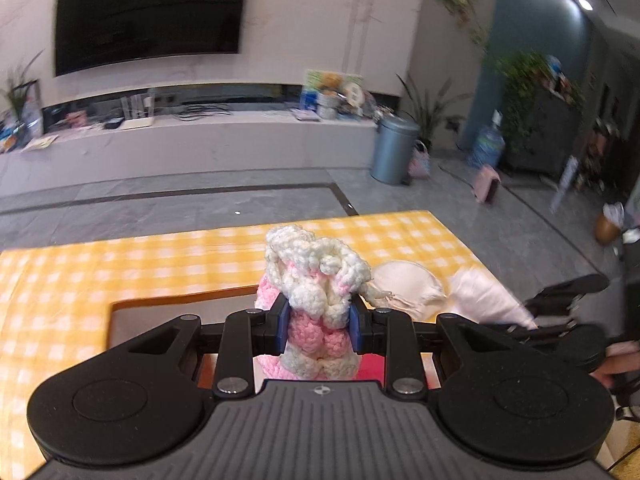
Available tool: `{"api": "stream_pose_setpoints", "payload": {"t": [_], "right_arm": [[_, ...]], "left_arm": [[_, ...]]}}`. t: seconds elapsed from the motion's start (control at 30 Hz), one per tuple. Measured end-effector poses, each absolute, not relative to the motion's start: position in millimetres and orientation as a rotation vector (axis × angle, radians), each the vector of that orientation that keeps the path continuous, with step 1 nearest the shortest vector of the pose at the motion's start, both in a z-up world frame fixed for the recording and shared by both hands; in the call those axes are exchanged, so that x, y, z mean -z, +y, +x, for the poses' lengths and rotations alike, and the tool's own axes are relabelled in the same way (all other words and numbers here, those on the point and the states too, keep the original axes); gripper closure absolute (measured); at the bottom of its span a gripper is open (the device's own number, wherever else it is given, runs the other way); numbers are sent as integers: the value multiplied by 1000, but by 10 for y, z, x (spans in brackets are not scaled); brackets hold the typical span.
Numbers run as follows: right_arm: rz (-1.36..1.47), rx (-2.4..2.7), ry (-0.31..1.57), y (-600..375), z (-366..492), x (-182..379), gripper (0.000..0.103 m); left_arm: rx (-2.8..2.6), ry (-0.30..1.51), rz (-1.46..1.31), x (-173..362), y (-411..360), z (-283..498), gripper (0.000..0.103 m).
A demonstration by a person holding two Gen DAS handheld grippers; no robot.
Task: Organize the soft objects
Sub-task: 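Carry the white cloth and pink pouch over the white box with both tools, then lower the white cloth into the box and open the right tool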
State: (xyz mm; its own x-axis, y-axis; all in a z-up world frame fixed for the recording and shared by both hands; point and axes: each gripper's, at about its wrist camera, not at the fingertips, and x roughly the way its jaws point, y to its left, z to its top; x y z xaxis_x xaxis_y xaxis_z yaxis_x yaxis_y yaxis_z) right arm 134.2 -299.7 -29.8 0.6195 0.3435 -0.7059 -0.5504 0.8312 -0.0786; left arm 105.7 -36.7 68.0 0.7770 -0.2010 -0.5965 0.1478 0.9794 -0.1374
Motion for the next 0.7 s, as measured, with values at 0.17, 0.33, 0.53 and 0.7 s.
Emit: {"api": "stream_pose_setpoints", "payload": {"t": [0.17,0.33,0.53,0.7], "right_arm": [[-430,-633,593,-2368,1184,-126,86],[-533,-693,522,-1708,1215,-356,86],[-565,-731,466,-1015,1177,-794,86],[-619,-622,556,-547,1393,-670,84]], "left_arm": [[136,623,-178,-589,99,916,71],[75,605,-248,-390,494,889,71],[46,664,-325,-58,848,953,71],[-4,682,-349,42,1027,896,71]]}}
